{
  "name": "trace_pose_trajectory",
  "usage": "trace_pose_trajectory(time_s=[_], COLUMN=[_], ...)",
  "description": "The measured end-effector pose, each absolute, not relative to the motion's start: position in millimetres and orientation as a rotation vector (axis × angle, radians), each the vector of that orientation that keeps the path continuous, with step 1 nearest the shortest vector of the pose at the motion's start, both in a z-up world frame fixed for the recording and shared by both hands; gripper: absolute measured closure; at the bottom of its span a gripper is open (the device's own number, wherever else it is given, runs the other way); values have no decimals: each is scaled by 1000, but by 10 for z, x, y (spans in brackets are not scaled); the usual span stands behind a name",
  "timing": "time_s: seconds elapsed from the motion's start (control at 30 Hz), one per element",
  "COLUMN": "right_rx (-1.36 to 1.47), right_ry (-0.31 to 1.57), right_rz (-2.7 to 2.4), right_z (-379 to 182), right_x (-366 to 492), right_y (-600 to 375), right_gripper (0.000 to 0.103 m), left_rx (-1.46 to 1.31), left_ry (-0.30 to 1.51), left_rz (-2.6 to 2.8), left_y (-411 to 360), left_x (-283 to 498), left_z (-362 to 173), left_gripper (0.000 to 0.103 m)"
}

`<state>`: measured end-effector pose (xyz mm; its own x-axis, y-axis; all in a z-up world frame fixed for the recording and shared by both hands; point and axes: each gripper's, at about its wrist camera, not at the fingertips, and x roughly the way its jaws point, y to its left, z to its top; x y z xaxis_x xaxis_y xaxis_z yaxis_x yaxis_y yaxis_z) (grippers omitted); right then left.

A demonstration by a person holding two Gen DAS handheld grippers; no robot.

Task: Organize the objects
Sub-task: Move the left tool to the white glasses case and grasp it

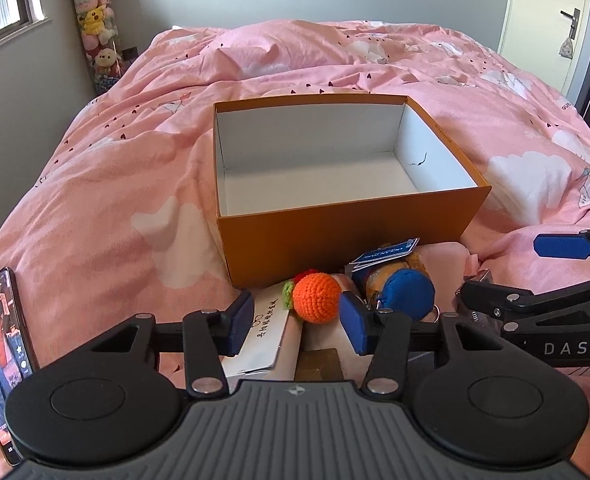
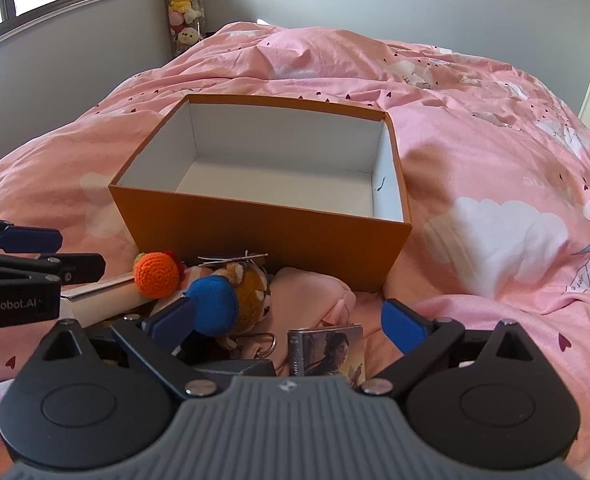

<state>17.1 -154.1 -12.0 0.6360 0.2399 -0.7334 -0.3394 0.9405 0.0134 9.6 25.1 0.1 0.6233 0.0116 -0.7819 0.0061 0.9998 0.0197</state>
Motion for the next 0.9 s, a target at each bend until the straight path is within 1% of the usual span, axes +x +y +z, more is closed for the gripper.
trace_pose_trajectory(time_s=[0.13,0.17,0.2,0.23,0.27,0.3,0.33,0.37,0.43,0.57,0.63,0.73,0.77,0.8,0.9], right_rx=[-123,-119,-117,-114,-110,-103,-96,-89,-77,-77,-91,-107,-113,-121,-145], right_ry=[850,860,867,873,880,889,897,906,923,941,951,980,992,1004,1038], right_rz=[369,377,386,395,407,421,439,455,495,585,625,664,674,682,705], right_z=[-147,-152,-152,-152,-151,-152,-155,-159,-167,-193,-220,-285,-310,-336,-422], right_x=[250,279,305,331,357,383,411,438,487,553,592,672,696,720,786], right_y=[-1494,-1483,-1474,-1463,-1445,-1431,-1413,-1391,-1330,-1136,-1025,-880,-837,-803,-725], right_gripper=[28,30,35,42,45,51,57,59,67,69,74,74,74,74,74], left_rx=[-29,-40,-47,-54,-58,-60,-66,-76,-95,-83,-70,-71,-77,-87,-118], left_ry=[943,953,959,963,968,975,985,996,1024,1088,1108,1140,1157,1170,1208], left_rz=[-1,1,2,6,5,1,-5,-9,-20,-74,-93,-107,-115,-120,-116], left_y=[420,458,490,517,538,554,573,593,638,675,670,680,694,711,795], left_x=[153,166,174,182,190,197,210,222,268,328,350,429,465,499,618], left_z=[-17,-22,-24,-25,-27,-32,-40,-53,-97,-195,-234,-309,-336,-358,-427], left_gripper=[57,59,63,64,66,67,68,68,68,68,68,65,62,56,49])
